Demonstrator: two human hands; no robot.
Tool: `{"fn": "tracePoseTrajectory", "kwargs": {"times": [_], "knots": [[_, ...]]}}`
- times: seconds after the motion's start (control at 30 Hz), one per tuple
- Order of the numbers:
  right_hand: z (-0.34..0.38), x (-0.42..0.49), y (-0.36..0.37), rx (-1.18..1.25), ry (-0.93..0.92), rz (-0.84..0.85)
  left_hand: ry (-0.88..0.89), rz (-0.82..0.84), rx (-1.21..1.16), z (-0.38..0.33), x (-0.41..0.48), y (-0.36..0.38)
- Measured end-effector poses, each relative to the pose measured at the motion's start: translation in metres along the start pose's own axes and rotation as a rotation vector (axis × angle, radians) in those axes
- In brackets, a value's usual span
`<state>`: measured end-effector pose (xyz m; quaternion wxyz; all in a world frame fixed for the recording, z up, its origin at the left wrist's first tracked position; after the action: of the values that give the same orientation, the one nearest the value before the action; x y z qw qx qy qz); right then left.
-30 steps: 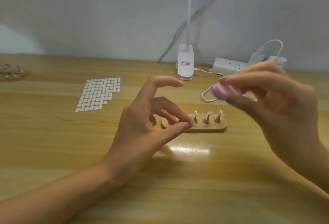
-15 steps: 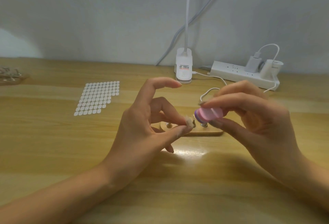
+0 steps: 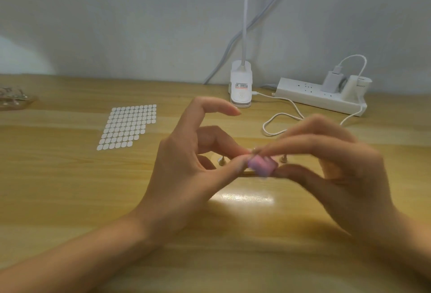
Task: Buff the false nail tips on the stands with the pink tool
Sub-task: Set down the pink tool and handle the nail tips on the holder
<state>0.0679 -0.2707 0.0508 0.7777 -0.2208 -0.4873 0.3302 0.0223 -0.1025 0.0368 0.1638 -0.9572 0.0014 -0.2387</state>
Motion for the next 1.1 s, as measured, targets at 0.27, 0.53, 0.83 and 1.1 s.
{"fn": "tracePoseTrajectory", "kwargs": {"times": [0.27, 0.53, 0.83, 1.1], "knots": [[-0.004, 0.0, -0.001, 0.065, -0.031, 0.022, -0.05, 0.012, -0.217, 0.009, -0.001, -0.001], [0.0, 0.011, -0.003, -0.078, 0.006, 0.071, -0.033, 0.013, -0.093, 0.006, -0.001, 0.002], [0.007, 0.006, 0.004, -0.113, -0.052, 0.116, 0.015, -0.001, 0.077, -0.002, -0.004, -0.002], [0.003, 0.002, 0.002, -0.087, -0.052, 0.108, -0.002, 0.032, -0.04, 0.004, -0.003, 0.002]]}}
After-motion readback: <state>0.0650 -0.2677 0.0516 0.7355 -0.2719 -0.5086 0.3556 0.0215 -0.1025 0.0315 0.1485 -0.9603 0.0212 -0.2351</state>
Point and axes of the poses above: each hand's wrist, its own x-axis towards the middle knuckle, its own y-axis out of the palm, z = x × y, the point moved 5 cm from there along x, towards the middle knuckle, and after that the axes turned 13 degrees about z, right-handed, at the moved point
